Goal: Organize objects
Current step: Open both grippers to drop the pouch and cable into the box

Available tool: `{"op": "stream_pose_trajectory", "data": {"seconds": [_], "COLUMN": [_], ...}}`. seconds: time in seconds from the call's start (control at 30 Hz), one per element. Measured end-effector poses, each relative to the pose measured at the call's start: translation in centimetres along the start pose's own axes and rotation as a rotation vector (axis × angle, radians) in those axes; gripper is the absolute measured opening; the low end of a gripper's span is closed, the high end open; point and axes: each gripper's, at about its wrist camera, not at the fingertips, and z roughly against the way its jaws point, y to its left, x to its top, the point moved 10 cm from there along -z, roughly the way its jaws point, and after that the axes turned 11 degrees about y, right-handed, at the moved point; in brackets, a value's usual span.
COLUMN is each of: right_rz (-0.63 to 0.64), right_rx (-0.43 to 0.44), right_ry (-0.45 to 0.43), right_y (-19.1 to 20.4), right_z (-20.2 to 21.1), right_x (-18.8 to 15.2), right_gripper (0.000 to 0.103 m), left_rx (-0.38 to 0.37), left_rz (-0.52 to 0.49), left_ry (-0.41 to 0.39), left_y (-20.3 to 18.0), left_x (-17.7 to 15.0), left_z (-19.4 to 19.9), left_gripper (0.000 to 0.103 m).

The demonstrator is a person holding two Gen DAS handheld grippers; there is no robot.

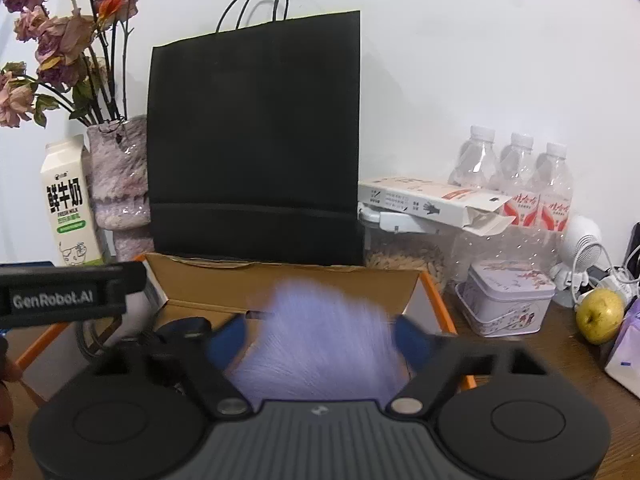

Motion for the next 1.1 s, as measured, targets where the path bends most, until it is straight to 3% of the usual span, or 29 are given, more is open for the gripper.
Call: {"op": "stream_pose_trajectory", "data": {"seconds": [0.13, 0.73, 0.83, 1.1], "right_rz": [0.005, 0.013, 0.011, 0.018], "right_rx": [-0.006, -0.004, 0.007, 0.033], "right_ry": [-0.006, -0.006, -0.007, -0.02], "right_y": [0.1, 0.4, 0.5, 1.0], "right_z": [0.2, 0.7, 1.0, 2.3], "right_x": [0.1, 0.0, 0.0, 0.3], "right_gripper": [0.094, 0.096, 0.101, 0.103], "left_rx": [0.002, -0.001, -0.006, -0.015], "left_rz": [0.004, 0.005, 0.007, 0.01], "left_ry": [0.005, 0.001, 0.0, -0.007], "left_y": [0.0, -0.1, -0.1, 0.0], "left_x": [0.0, 0.0, 0.1, 0.1], "left_z": [0.0, 0.4, 0.6, 1.4], "left_gripper": [0.103, 0.103, 0.103, 0.103]}}
